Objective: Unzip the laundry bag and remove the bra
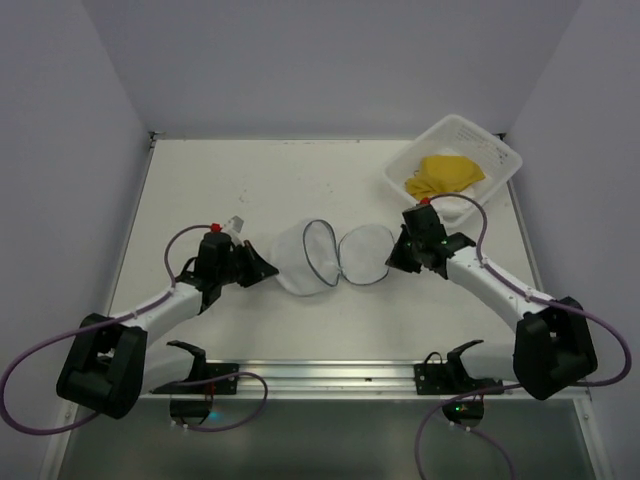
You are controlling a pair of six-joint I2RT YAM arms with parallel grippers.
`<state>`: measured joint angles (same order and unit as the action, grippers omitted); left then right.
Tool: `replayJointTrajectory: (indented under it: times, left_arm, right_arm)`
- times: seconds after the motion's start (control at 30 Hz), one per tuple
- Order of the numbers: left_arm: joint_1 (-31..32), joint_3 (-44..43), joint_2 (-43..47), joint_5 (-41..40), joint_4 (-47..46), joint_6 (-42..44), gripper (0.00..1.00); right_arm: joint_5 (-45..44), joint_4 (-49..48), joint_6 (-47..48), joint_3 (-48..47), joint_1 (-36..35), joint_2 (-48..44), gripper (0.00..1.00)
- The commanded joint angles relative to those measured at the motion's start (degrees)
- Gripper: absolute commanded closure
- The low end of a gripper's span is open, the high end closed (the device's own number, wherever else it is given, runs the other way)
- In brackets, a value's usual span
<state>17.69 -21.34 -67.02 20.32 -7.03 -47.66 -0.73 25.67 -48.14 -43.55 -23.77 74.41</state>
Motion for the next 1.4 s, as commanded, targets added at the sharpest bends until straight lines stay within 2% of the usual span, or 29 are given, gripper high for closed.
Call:
replayJointTrajectory:
  times: [0.0, 0.13, 0.27, 0.43, 0.63, 0.9, 1.03, 1.17, 1.3, 1.33, 1.37]
  left_arm:
    - [0.8, -6.0, -1.9, -0.5, 1.0, 3.2, 1.0]
    - [4.4, -10.9, -7.5, -1.2, 1.1, 2.7, 1.0]
    - [7.6, -14.6, -12.7, -0.9, -1.1, 0.3, 1.0]
    - [11.0, -17.0, -18.7, -0.8, -4.5, -2.3, 1.0]
    - [13.2, -17.3, -24.2, -0.5, -7.6, -4.6, 1.0]
    - [13.2, -11.7, -24.9, -1.2, -11.5, -7.5, 1.0]
    - [13.1, -8.7, -24.6, -2.0, -12.7, -8.4, 1.0]
    - [12.3, -5.6, -23.8, -3.2, -13.7, -9.6, 0.99]
    - [10.0, -2.0, -21.1, -3.9, -14.9, -10.9, 0.85]
    - [9.7, -1.0, -20.5, -4.1, -14.6, -10.9, 0.76]
    - [9.4, -0.5, -19.6, -5.0, -14.1, -10.8, 0.71]
  right_arm:
    - [-9.4, 7.7, 9.7, -9.7, -2.2, -3.1, 1.0]
    - [-15.1, 13.8, 13.9, -18.4, -6.1, -2.1, 1.0]
    - [-21.7, 16.0, 19.6, -24.6, -12.1, 0.6, 1.0]
    - [-24.8, 17.0, 25.8, -31.4, -17.8, 6.4, 1.0]
    - [-24.8, 14.0, 33.1, -34.1, -26.1, 14.2, 1.0]
    - [-28.7, 8.4, 42.6, -32.5, -39.0, 24.8, 1.0]
    - [-24.3, 1.3, 45.6, -27.0, -41.8, 24.2, 1.0]
    - [-15.8, -4.9, 47.7, -21.8, -42.0, 22.1, 0.93]
    - [-8.8, -9.7, 47.7, -18.4, -42.1, 23.2, 0.89]
    - [-6.1, -10.2, 47.6, -18.2, -42.1, 23.7, 0.87]
    - [-5.3, -10.7, 47.7, -17.9, -42.0, 24.6, 0.87]
